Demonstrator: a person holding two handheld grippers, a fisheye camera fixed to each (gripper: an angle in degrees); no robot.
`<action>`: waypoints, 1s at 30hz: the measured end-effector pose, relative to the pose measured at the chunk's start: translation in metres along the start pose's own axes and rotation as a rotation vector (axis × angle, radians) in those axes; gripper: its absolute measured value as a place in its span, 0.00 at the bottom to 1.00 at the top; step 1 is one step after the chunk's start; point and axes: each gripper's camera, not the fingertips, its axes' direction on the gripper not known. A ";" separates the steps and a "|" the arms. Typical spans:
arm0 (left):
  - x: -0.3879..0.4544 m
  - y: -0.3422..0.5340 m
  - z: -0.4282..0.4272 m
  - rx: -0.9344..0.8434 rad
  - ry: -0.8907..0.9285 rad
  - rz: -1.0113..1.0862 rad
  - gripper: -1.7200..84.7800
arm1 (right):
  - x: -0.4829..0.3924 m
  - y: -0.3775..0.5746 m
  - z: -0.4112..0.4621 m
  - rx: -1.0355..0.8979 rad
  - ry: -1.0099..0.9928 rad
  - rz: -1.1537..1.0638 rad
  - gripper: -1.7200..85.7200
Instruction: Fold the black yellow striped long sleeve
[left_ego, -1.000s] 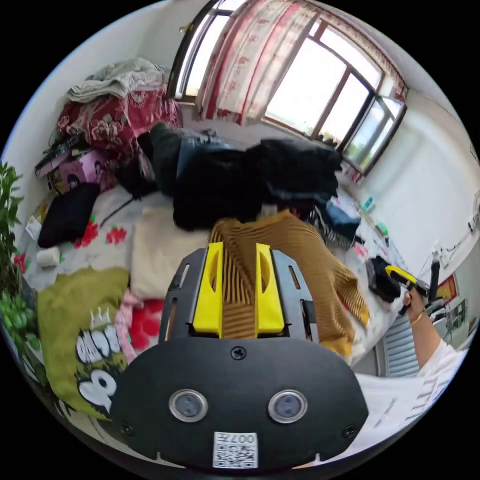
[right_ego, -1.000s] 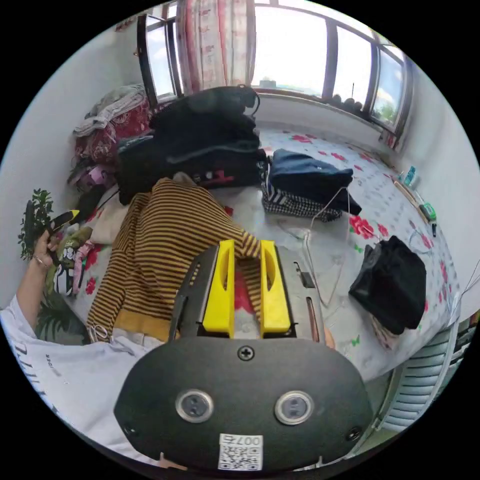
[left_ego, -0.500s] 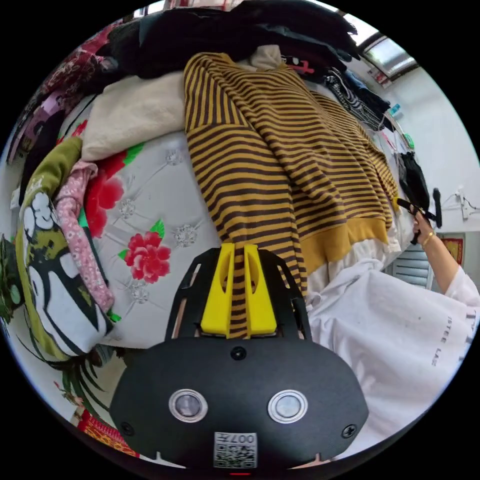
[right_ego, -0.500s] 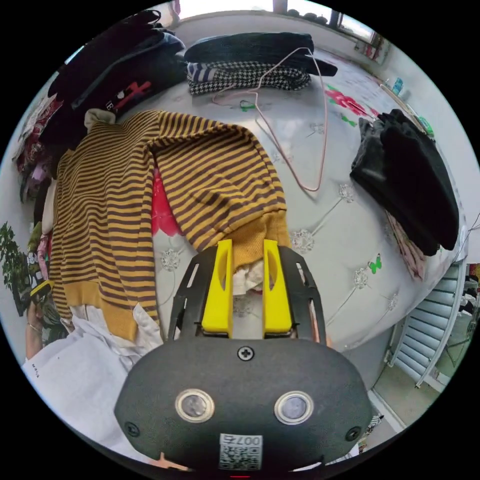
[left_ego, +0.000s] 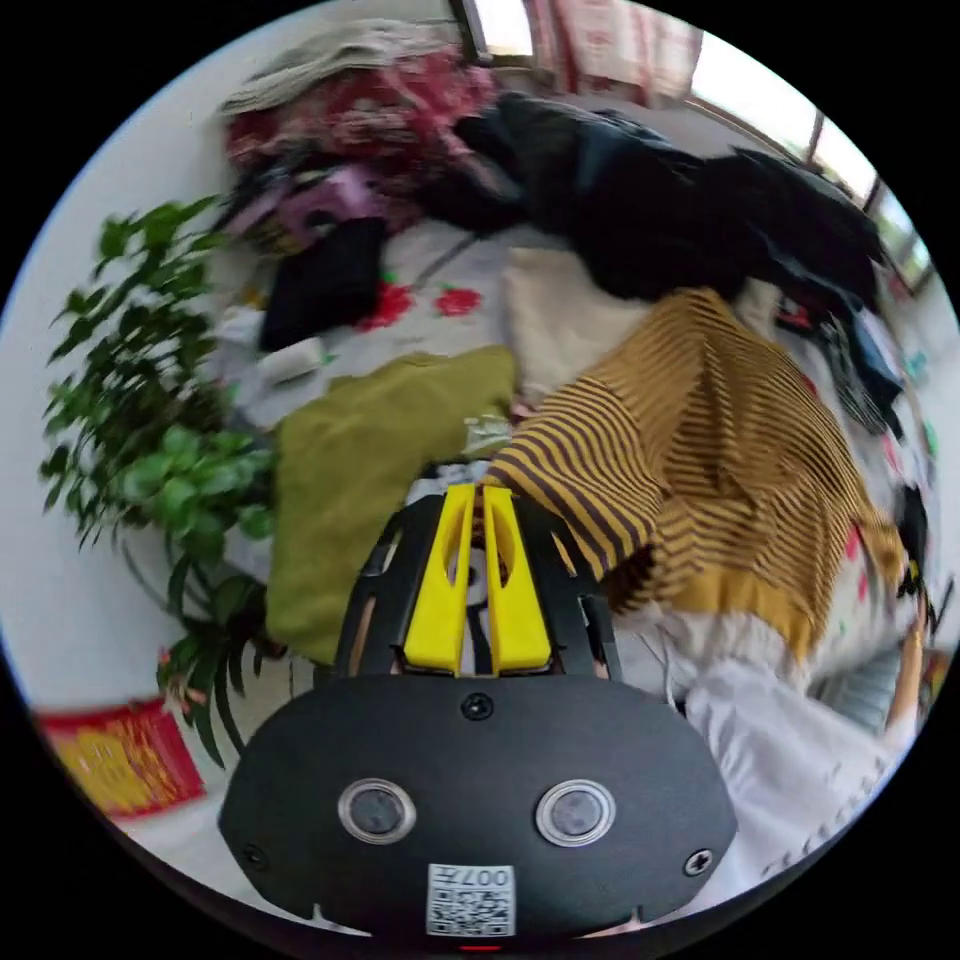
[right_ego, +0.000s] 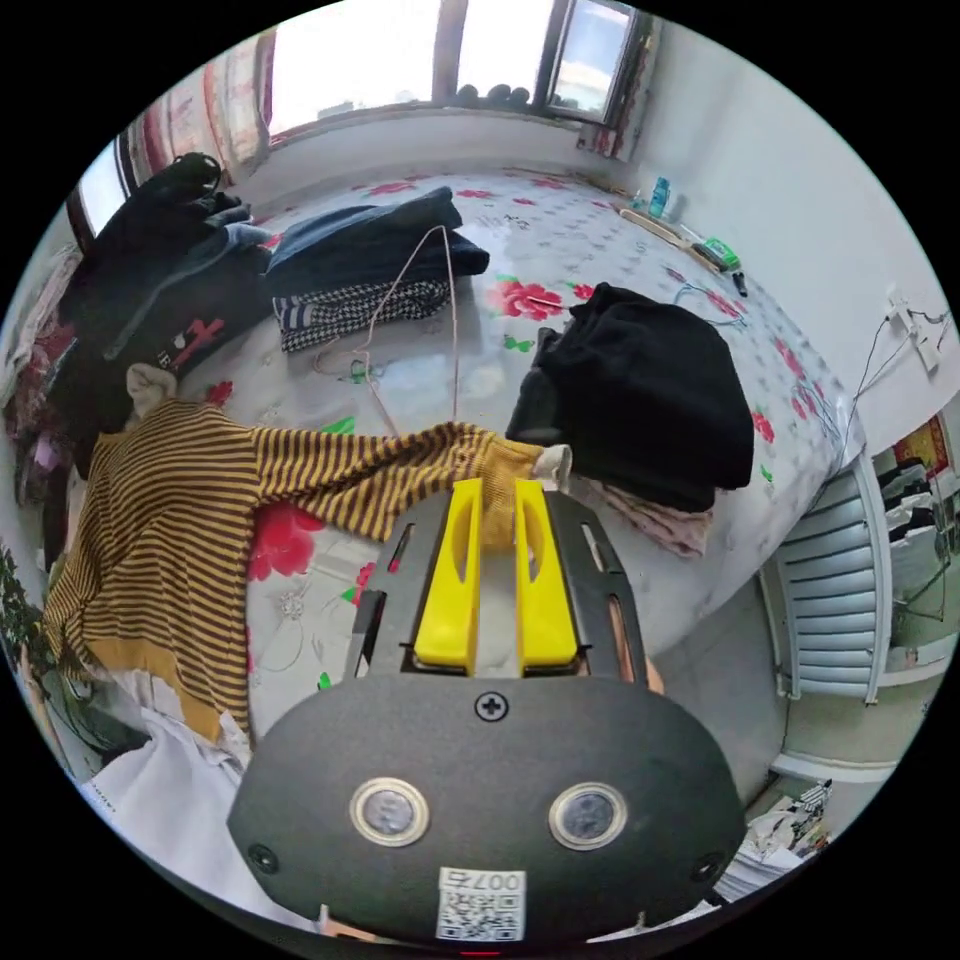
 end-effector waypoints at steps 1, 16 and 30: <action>-0.013 0.008 -0.005 0.046 -0.070 -0.089 0.01 | -0.004 0.009 -0.003 0.014 -0.044 -0.009 0.09; 0.078 0.130 0.058 0.098 0.348 0.370 0.14 | -0.164 0.213 0.029 -0.368 -0.575 -0.379 0.12; -0.033 0.134 -0.001 0.047 0.600 0.356 0.01 | -0.117 0.163 -0.114 0.006 -0.529 -0.491 0.02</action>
